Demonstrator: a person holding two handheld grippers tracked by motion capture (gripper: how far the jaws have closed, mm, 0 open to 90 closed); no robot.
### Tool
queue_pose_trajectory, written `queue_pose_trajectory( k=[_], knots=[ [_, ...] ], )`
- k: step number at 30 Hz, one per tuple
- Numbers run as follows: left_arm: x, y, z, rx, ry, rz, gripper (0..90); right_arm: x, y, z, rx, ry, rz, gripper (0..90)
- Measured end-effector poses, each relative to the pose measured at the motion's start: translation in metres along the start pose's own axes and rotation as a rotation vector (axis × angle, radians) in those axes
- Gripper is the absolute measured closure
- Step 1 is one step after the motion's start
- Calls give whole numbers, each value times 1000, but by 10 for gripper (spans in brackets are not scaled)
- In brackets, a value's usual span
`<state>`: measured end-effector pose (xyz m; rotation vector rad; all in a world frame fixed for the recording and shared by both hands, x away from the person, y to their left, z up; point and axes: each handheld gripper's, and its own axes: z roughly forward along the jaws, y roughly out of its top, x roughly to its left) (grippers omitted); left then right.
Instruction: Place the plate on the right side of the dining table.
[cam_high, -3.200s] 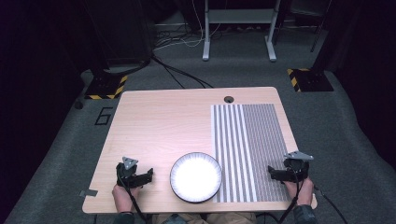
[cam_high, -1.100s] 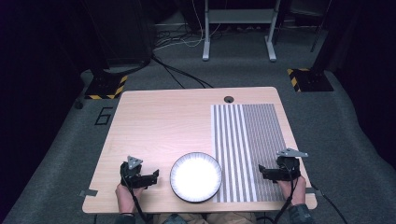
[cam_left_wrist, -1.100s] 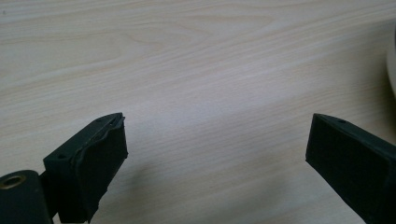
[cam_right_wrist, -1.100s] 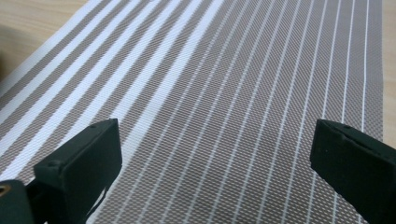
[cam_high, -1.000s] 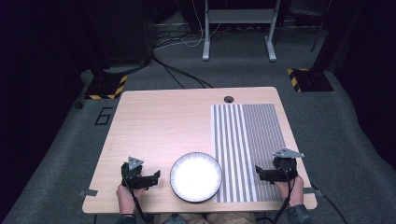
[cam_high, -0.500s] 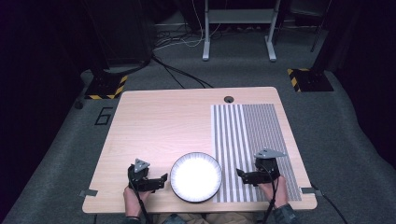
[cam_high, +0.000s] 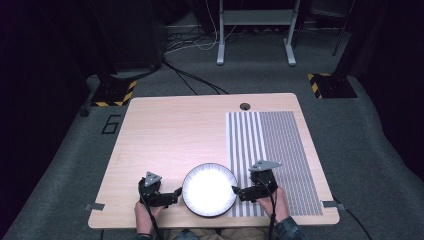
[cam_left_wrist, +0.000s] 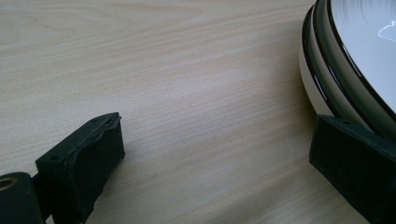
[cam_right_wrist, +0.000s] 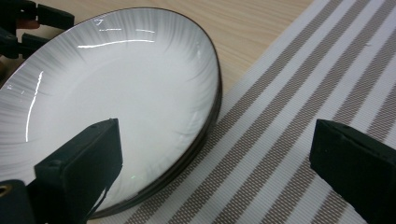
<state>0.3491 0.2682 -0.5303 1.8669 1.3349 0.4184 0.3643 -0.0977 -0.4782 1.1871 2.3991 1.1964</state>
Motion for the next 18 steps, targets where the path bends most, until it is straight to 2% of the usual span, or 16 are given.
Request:
queue_pose_trajectory(
  k=[2, 6, 13, 18],
  knots=[
    [0, 0, 0, -2, -4, -2, 27, 5, 1, 5, 6, 13, -8, 18],
    [-2, 0, 1, 11, 8, 23, 23, 11, 3, 11, 16, 27, -16, 18],
    [-2, 0, 1, 6, 1, 18, 21, 22, 6, 18, 30, 67, -43, 20],
    [-2, 0, -1, -5, -8, 21, 21, 26, 6, 21, 28, 88, -41, 23]
  ],
)
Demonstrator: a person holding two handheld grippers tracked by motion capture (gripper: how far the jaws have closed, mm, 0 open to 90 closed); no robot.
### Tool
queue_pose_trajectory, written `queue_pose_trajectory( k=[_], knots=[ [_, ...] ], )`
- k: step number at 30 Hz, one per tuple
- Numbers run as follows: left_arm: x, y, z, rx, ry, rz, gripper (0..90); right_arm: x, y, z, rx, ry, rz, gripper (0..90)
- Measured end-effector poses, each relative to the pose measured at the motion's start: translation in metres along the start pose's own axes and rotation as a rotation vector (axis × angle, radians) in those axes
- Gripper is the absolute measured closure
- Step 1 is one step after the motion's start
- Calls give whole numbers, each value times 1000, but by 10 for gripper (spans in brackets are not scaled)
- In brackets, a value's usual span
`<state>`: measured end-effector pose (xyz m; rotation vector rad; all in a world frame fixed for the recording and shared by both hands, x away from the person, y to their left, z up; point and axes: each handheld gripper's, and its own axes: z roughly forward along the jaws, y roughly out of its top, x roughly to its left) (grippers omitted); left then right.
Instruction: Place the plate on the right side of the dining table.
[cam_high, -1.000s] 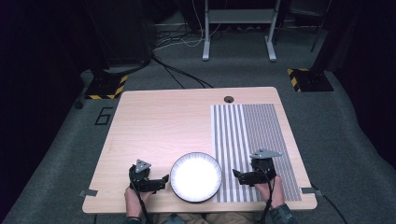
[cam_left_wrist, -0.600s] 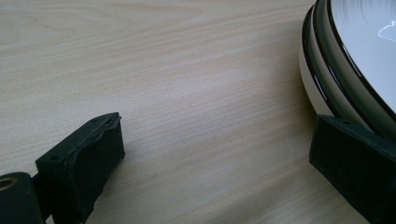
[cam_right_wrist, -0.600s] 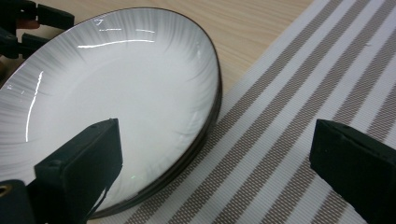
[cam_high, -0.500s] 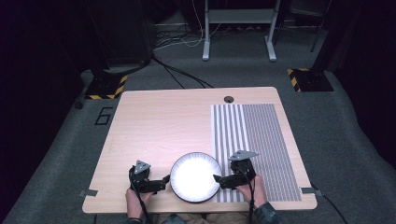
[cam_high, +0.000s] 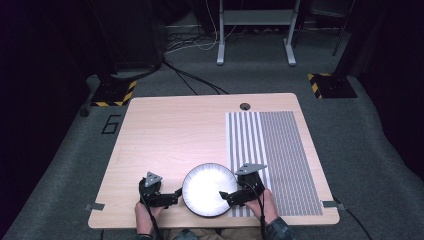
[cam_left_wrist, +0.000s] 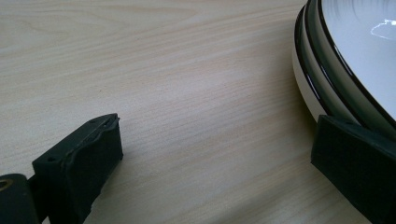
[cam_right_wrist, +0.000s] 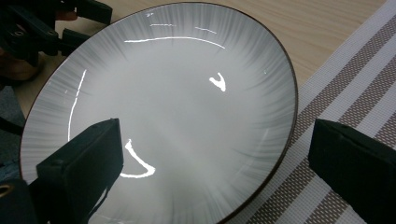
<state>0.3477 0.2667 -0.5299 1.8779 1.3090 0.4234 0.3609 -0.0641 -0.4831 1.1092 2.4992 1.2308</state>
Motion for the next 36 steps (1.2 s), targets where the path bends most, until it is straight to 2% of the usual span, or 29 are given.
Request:
queue_pose_trajectory(
  k=[2, 3, 6, 14, 36],
  knots=[
    [0, -1, -1, -14, -8, 6, 23, 2, 0, 1, -5, 14, -1, 29],
    [1, -1, -3, -24, -29, 5, 24, 5, 1, 2, -6, 22, -4, 43],
    [1, -2, -3, -34, -41, 5, 26, 6, 1, 2, -8, 10, -23, 45],
    [4, -1, -3, -26, -70, -10, 30, 7, 1, 1, -15, 8, -14, 55],
    [5, -1, -2, -12, -72, -14, 38, 7, 1, 4, -27, 3, -7, 79]
  ],
)
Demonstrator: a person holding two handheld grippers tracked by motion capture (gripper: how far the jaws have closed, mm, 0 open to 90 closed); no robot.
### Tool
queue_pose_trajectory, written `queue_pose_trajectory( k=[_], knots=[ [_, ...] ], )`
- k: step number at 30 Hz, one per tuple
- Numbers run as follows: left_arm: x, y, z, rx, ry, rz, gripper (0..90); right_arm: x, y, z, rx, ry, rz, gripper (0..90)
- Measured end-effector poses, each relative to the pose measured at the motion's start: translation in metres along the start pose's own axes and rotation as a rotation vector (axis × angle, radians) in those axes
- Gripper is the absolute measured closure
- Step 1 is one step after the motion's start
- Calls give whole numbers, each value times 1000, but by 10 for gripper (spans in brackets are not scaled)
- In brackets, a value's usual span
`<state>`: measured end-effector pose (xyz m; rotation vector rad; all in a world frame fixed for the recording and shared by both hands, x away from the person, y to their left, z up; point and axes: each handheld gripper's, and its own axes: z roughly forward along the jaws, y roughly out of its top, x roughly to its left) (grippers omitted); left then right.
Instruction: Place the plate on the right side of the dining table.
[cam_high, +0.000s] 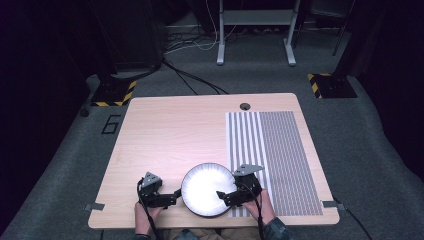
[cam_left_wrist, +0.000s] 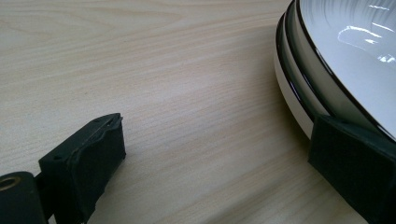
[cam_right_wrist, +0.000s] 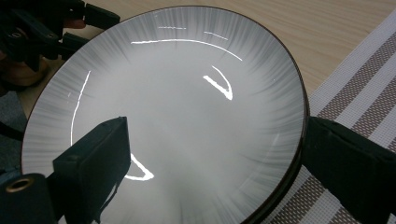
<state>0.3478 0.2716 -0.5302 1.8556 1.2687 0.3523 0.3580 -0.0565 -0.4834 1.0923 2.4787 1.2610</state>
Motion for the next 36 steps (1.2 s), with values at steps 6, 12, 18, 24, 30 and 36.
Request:
queue_pose_trajectory(
  k=[6, 12, 18, 24, 30, 36],
  knots=[
    [-1, 0, 1, 7, 14, 1, 56, 10, 1, 11, 32, 2, -32, 82],
    [-1, 0, 0, 15, 13, 8, 57, 8, 0, 14, 30, 3, -11, 87],
    [-3, -2, -1, 24, 24, 30, 49, 8, 0, 16, 33, -10, -18, 94],
    [0, -3, -6, 27, 37, 3, 44, 10, -2, 23, 49, -6, -19, 116],
    [5, -2, -20, -22, 44, -68, 27, 13, -6, 29, 44, -13, -34, 122],
    [5, 7, -37, -54, 33, -72, 26, 13, -9, 30, 21, -21, -25, 122]
  ],
)
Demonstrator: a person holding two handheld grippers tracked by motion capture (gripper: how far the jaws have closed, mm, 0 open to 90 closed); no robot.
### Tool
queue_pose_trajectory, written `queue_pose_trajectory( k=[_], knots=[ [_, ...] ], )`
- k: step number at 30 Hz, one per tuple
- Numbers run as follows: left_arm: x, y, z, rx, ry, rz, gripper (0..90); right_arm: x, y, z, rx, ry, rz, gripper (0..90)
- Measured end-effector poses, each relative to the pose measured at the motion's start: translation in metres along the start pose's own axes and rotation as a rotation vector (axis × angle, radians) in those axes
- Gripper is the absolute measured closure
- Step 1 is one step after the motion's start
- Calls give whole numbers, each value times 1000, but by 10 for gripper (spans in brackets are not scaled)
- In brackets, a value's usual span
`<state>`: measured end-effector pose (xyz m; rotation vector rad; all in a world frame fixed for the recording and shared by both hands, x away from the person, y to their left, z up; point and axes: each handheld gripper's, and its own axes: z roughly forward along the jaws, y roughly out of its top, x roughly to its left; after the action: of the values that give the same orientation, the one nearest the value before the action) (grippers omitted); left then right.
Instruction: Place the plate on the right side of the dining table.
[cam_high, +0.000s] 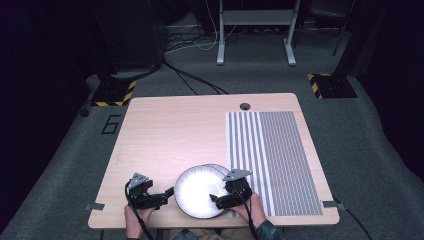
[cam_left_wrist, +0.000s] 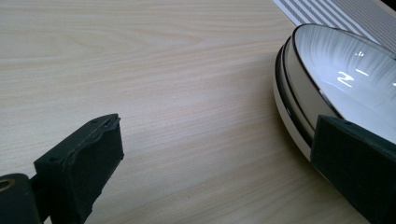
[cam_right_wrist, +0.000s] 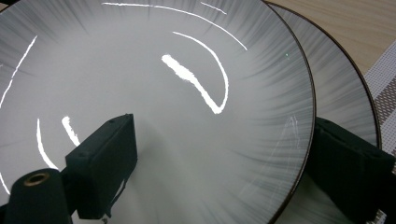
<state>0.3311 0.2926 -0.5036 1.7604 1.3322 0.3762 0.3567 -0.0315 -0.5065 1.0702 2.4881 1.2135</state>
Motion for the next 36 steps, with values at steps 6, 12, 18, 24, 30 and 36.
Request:
queue_pose_trajectory(
  k=[6, 12, 18, 24, 30, 36],
  knots=[
    [-2, 8, -11, -25, -8, 12, 31, 0, 0, 0, -4, 0, 1, 122],
    [-11, 13, -10, -20, -97, 6, 57, 0, -1, 1, -9, 2, 18, 123],
    [-31, 13, 5, 34, -148, 41, 160, 1, -1, 1, -12, 0, 23, 124],
    [-48, 11, 14, 90, -121, 115, 434, 3, -2, 1, -12, -19, 38, 134],
    [-51, 9, 14, 88, -105, 111, 541, -1, -1, -3, -14, -49, 62, 285],
    [-57, 6, 14, 70, -57, 80, 569, -4, 1, -6, 4, -79, 97, 443]
  ],
)
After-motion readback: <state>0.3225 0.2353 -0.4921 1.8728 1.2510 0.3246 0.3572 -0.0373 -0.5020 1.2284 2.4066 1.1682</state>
